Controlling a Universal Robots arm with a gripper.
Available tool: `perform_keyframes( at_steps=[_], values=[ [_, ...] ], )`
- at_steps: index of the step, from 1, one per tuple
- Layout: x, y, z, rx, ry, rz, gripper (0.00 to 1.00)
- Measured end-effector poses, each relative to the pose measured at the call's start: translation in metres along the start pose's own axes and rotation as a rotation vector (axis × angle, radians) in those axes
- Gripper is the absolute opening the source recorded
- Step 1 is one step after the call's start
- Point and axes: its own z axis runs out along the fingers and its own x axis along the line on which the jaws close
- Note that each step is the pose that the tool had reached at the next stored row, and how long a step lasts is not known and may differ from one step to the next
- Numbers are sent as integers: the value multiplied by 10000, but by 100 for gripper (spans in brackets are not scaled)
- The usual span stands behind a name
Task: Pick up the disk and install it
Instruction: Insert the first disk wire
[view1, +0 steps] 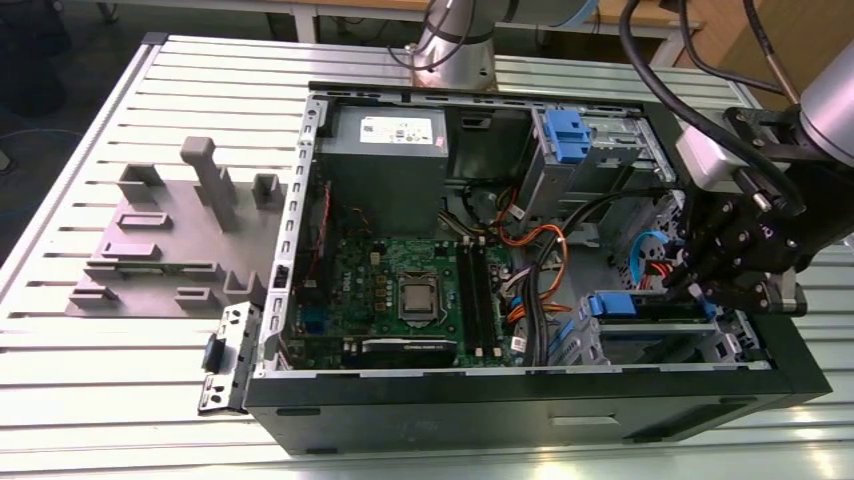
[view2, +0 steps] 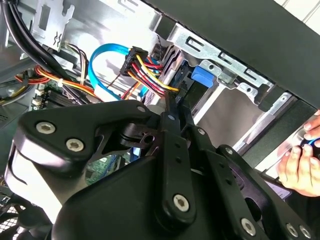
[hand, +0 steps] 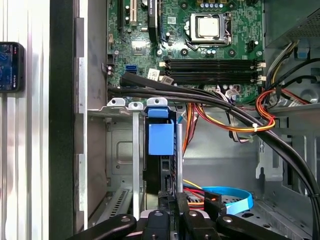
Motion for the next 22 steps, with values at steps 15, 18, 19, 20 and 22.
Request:
perform_keyframes(
  at_steps=[15, 18, 19, 20, 22],
  values=[
    [13, 0, 7, 2, -20, 161, 17],
    [14, 1, 8, 2, -31, 182, 17],
    [14, 1, 9, 2, -36, 194, 17],
    [14, 1, 9, 2, -42, 207, 17],
    [14, 1, 10, 3, -49, 249, 17]
  ],
)
